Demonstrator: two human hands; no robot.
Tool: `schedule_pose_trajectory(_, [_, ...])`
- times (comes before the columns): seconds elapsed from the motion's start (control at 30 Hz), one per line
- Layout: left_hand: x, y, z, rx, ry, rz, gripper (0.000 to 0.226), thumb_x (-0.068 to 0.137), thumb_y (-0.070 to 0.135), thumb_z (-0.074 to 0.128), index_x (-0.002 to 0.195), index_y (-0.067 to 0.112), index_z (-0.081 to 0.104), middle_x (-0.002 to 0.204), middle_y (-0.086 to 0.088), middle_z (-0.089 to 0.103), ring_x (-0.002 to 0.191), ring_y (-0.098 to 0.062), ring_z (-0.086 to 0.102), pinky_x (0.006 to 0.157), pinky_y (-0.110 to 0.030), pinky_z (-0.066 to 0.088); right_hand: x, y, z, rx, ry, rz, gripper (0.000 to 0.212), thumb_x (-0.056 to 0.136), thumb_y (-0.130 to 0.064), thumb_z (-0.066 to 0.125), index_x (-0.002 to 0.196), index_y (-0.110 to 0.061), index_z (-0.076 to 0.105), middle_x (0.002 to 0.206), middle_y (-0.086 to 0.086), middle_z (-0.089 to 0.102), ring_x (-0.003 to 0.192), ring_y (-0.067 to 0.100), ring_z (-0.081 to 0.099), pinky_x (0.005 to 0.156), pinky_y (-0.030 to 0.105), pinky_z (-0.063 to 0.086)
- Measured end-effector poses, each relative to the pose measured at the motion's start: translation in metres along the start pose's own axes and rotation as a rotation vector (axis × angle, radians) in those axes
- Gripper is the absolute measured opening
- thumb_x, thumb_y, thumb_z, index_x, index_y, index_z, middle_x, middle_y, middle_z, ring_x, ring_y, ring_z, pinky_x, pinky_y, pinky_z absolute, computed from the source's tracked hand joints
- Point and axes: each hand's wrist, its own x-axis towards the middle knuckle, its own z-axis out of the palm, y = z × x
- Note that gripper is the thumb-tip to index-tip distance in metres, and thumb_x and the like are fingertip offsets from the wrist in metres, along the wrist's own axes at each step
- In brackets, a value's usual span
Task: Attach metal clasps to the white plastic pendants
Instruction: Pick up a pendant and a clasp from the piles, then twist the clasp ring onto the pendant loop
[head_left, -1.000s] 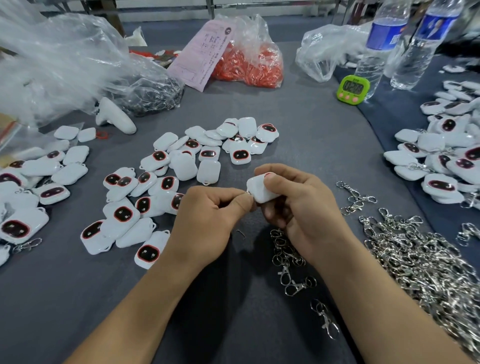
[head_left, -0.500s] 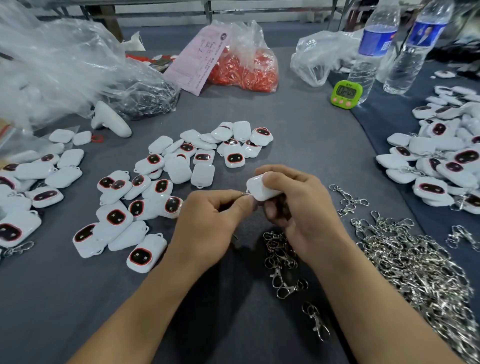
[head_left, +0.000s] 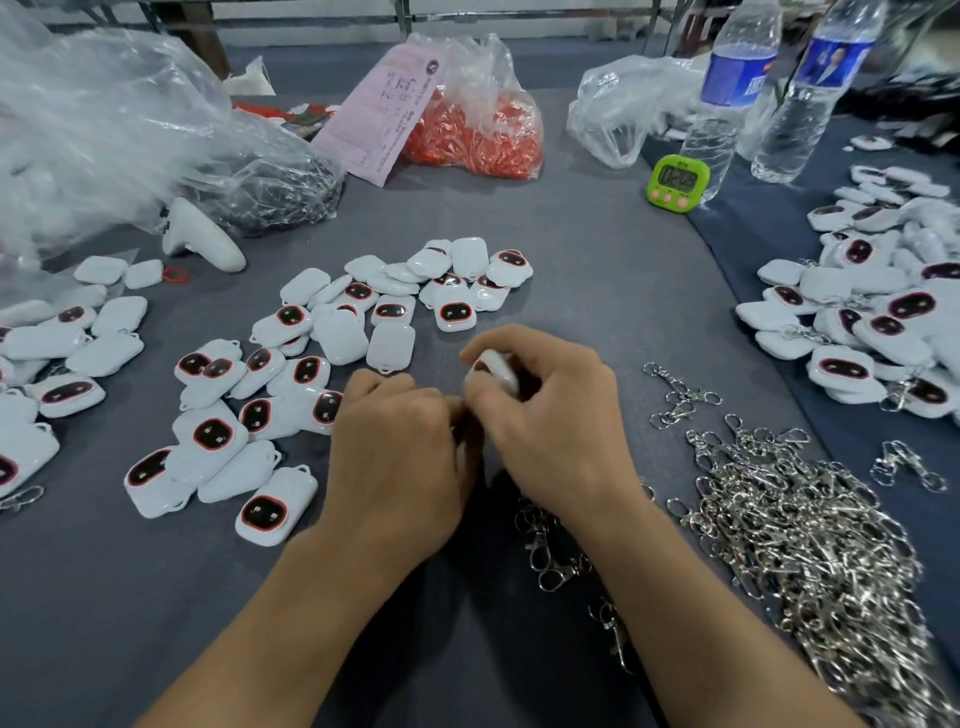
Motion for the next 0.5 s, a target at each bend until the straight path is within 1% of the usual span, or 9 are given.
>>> schedule_pose_trajectory(0.07, [-0.001,0.002,0.003,-0.049,0.033,-0.080,0.022,0.082,0.032,0.060,0.068,0.023,0.074,0.056,0.003,0.062,0.059,-0.023,0.051,0.073,-0.036,0.031,0.006,0.002,-0.002,0.149,0.014,0.222,0.013,0.078,-0.017,0.067,0.081,-0.027,0.074,0.061,-0.011,0.065,0.048,0.003,0.053,0.049,0.015,0.043])
schedule_pose_trajectory(0.13, [0.001,0.002,0.002,-0.230,0.081,-0.181,0.016,0.082,0.037,0.066,0.073,0.029,0.077,0.054,0.007,0.062,0.058,-0.017,0.051,0.071,-0.033,0.035,0.011,0.003,-0.009,0.329,-0.043,0.384,0.014,0.082,-0.010,0.066,0.083,-0.020,0.076,0.064,-0.001,0.068,0.045,0.012,0.051,0.043,0.020,0.040])
schedule_pose_trajectory(0.2, [0.004,-0.003,0.004,-0.489,0.054,-0.351,0.008,0.081,0.043,0.074,0.083,0.037,0.079,0.053,0.011,0.061,0.054,-0.006,0.053,0.063,-0.029,0.042,0.015,0.005,-0.022,0.400,-0.117,0.417,0.018,0.086,-0.001,0.063,0.084,-0.014,0.075,0.065,0.006,0.067,0.041,0.015,0.046,0.037,0.017,0.033])
schedule_pose_trajectory(0.23, [0.005,-0.005,0.005,-0.550,0.042,-0.413,0.012,0.080,0.044,0.077,0.091,0.040,0.078,0.054,0.014,0.060,0.054,-0.005,0.054,0.060,-0.026,0.042,0.018,0.006,-0.030,0.379,-0.136,0.392,0.020,0.087,0.002,0.063,0.084,-0.013,0.075,0.065,0.006,0.067,0.041,0.015,0.046,0.036,0.017,0.032])
schedule_pose_trajectory(0.3, [0.006,-0.009,0.008,-0.531,0.023,-0.459,0.031,0.080,0.046,0.078,0.110,0.040,0.075,0.057,0.014,0.058,0.058,-0.004,0.056,0.062,-0.025,0.044,0.023,0.008,-0.046,0.409,-0.109,0.333,0.024,0.085,0.006,0.064,0.085,-0.014,0.076,0.069,0.006,0.069,0.043,0.014,0.049,0.039,0.018,0.033])
schedule_pose_trajectory(0.33, [0.006,-0.008,0.008,-0.502,0.001,-0.460,0.036,0.080,0.048,0.076,0.115,0.040,0.073,0.058,0.015,0.058,0.060,-0.004,0.056,0.065,-0.026,0.045,0.026,0.010,-0.054,0.551,-0.054,0.322,0.022,0.082,0.004,0.066,0.086,-0.015,0.076,0.074,0.007,0.070,0.048,0.015,0.054,0.042,0.020,0.037])
schedule_pose_trajectory(0.4, [0.006,-0.007,0.007,-0.446,-0.059,-0.433,0.036,0.081,0.052,0.073,0.116,0.042,0.072,0.059,0.016,0.057,0.066,-0.006,0.058,0.073,-0.031,0.048,0.031,0.014,-0.073,1.131,0.079,0.317,0.018,0.077,-0.009,0.070,0.093,-0.011,0.076,0.087,0.010,0.073,0.064,0.016,0.065,0.054,0.022,0.049])
schedule_pose_trajectory(0.47, [0.005,-0.005,0.006,-0.398,-0.091,-0.369,0.032,0.081,0.053,0.072,0.112,0.044,0.073,0.060,0.016,0.058,0.075,-0.012,0.059,0.080,-0.036,0.050,0.031,0.021,-0.089,1.614,0.119,0.236,0.038,0.074,-0.019,0.075,0.110,-0.006,0.074,0.101,0.011,0.074,0.080,0.013,0.072,0.068,0.024,0.056])
schedule_pose_trajectory(0.5, [0.004,-0.004,0.005,-0.392,-0.103,-0.326,0.031,0.081,0.054,0.071,0.110,0.045,0.073,0.062,0.016,0.059,0.077,-0.011,0.058,0.080,-0.035,0.049,0.030,0.022,-0.093,1.708,0.120,0.219,0.047,0.072,-0.020,0.078,0.116,-0.004,0.072,0.105,0.011,0.074,0.084,0.013,0.073,0.072,0.025,0.058])
